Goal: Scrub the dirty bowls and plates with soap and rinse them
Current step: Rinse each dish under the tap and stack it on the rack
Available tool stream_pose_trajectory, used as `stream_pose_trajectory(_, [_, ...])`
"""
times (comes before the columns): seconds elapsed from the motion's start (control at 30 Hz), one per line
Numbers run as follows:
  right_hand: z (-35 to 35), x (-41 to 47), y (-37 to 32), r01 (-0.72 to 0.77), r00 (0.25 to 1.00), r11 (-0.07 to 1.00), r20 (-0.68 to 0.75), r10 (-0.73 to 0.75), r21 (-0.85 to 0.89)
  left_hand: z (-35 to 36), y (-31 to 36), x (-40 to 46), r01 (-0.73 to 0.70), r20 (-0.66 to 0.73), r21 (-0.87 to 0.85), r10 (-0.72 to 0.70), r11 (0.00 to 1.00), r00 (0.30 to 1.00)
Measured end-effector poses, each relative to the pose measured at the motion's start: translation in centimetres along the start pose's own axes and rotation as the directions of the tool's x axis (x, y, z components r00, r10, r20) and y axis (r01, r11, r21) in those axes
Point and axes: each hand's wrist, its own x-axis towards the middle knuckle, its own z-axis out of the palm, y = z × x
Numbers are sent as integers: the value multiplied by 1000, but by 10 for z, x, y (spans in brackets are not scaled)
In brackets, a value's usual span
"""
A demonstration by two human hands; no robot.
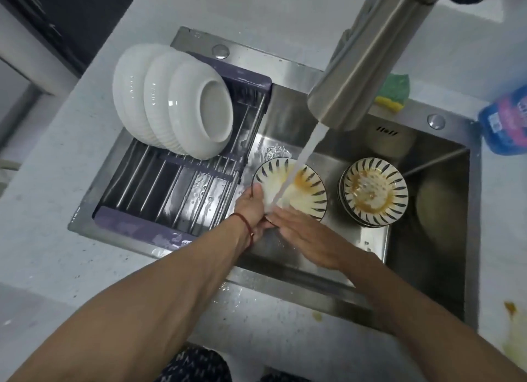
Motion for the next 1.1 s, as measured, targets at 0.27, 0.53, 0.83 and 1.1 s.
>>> stream_pose_trajectory(0.27, [-14, 54, 3, -409, 897, 847, -322, 304, -340, 12, -9, 0, 40, 97, -113, -29, 993, 995])
stream_pose_trajectory(0.53, [0, -31, 14, -30, 996, 971, -94, 8, -236, 7, 6, 13, 43, 48, -63, -40, 997, 998])
stream_pose_trajectory(0.83, [-13, 69, -1, -166, 955, 944, -285, 82, -284, -1, 3, 10, 36, 175, 55, -45, 998, 984])
stream_pose_trajectory(1.1, [-5, -25, 35, 111, 912, 891, -310, -267, -441, 1, 17, 7, 39, 51, 328, -59, 944, 997])
